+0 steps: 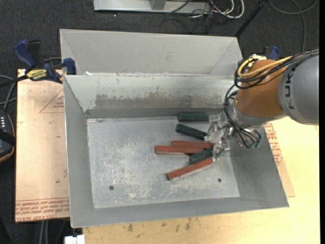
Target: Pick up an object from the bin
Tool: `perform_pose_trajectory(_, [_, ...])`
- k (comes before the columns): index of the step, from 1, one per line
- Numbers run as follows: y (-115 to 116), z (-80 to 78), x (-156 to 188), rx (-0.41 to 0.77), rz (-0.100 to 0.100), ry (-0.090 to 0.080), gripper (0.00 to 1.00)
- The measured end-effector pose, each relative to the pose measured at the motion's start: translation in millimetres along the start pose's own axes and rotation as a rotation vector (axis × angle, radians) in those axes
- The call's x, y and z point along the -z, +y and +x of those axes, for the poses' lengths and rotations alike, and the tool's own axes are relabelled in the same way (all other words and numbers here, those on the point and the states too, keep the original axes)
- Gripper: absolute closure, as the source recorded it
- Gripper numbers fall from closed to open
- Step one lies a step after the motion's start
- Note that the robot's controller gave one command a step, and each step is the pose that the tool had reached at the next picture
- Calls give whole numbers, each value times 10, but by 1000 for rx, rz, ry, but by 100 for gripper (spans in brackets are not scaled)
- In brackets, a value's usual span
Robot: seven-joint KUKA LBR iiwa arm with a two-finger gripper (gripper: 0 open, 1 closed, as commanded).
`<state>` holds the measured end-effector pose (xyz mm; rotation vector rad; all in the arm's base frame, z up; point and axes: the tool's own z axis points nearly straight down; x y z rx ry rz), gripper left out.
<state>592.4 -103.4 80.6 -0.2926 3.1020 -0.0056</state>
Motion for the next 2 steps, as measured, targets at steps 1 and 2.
perform_pose_trajectory(1, [0, 0, 0, 0, 0, 0, 100])
perform_pose_trajectory(2, [-26, -76, 1727, -20, -3, 16, 100])
